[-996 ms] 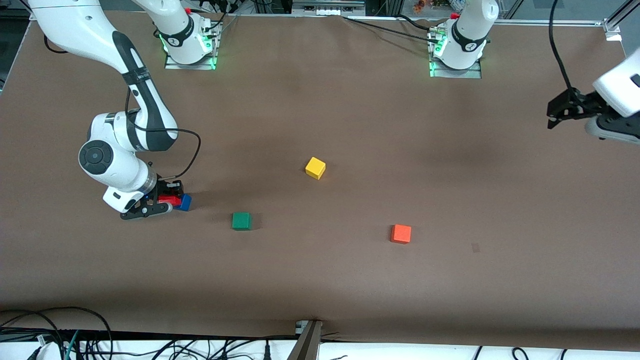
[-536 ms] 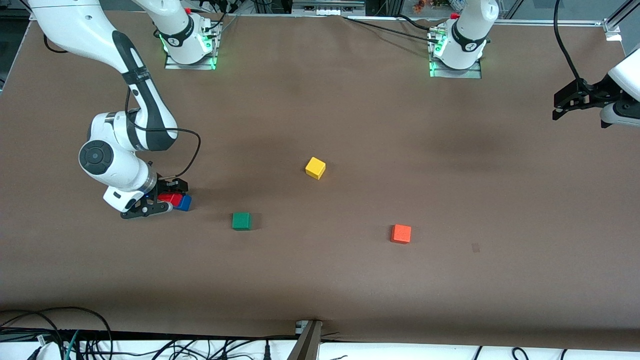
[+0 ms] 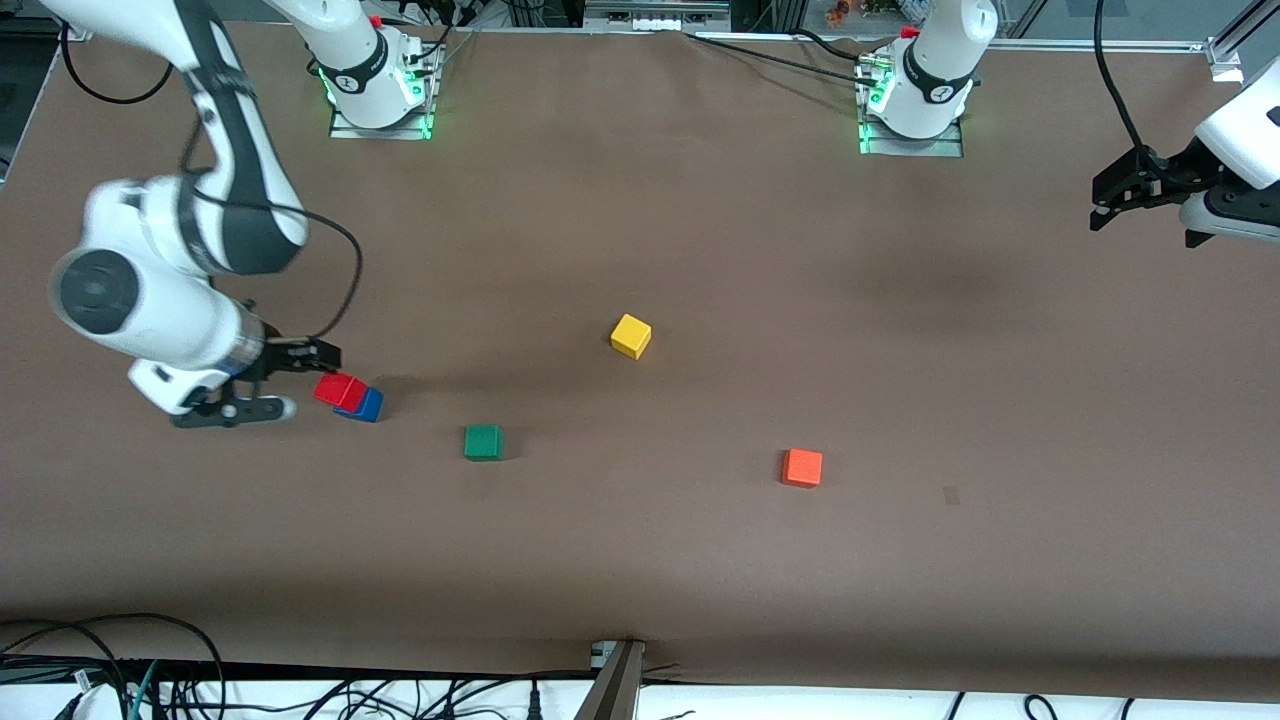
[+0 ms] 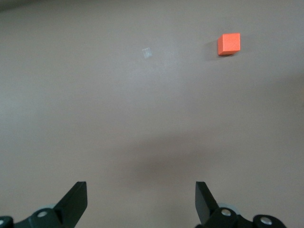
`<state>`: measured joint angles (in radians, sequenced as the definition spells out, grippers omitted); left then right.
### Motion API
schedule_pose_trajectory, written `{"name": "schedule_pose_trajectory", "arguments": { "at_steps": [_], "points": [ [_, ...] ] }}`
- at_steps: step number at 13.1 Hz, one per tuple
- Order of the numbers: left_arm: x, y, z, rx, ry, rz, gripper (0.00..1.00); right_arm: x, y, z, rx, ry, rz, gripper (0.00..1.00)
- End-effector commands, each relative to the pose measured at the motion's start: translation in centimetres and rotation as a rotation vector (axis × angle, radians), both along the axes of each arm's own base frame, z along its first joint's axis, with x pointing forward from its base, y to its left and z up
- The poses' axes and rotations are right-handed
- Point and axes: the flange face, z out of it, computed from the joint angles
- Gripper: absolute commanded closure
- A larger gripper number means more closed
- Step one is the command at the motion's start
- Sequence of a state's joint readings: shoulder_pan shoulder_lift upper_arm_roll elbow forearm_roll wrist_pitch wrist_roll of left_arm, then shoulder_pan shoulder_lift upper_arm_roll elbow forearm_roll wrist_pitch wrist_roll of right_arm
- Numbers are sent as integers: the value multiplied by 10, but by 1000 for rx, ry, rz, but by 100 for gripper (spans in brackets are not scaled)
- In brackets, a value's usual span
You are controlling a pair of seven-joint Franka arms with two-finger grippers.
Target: Pass red block to right arm, stack on blue
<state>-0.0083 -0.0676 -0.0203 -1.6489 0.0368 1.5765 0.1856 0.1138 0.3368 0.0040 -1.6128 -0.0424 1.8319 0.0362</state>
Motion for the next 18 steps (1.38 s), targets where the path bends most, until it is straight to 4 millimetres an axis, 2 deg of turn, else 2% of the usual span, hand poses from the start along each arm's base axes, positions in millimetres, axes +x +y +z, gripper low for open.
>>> {"name": "schedule_pose_trajectory", "arguments": {
  "at_steps": [1, 4, 6, 7, 8, 9, 10, 11, 12, 14, 16, 18],
  "points": [
    [-5, -2, 4, -4, -8, -4, 0, 10, 1, 67, 15, -6, -19, 0],
    [-7, 4, -4, -11, 46, 10, 0, 1, -6, 123, 5, 32, -6, 0],
    [-7, 4, -1, -11, 43, 9, 0, -22, -19, 177, -15, -14, -28, 0],
    [-7, 3, 0, -11, 42, 7, 0, -43, -28, 179, -10, 1, -45, 0],
    [-7, 0, 1, -11, 39, 3, 0, -61, -45, 181, 6, -17, -73, 0],
    [-7, -1, 1, -11, 38, 1, 0, -82, -72, 174, 20, -33, -119, 0],
    [-7, 0, 1, -12, 38, 4, 0, -93, -78, 169, 31, -92, -124, 0],
    [-8, 2, 1, -12, 40, 13, 0, -96, -84, 155, 35, -94, -128, 0],
    [-8, 5, 1, -12, 41, 30, 0, -98, -91, 153, 40, -81, -143, 0],
    [-9, -1, 1, -11, 41, 81, 0, -103, -90, 153, 65, -35, -145, 0],
    [-11, -1, -1, -8, 65, 118, 0, -97, -91, 156, 58, -41, -147, 0],
    [-11, -1, -1, -10, 67, 120, 0, -93, -94, 148, 51, -20, -152, 0]
  ]
}}
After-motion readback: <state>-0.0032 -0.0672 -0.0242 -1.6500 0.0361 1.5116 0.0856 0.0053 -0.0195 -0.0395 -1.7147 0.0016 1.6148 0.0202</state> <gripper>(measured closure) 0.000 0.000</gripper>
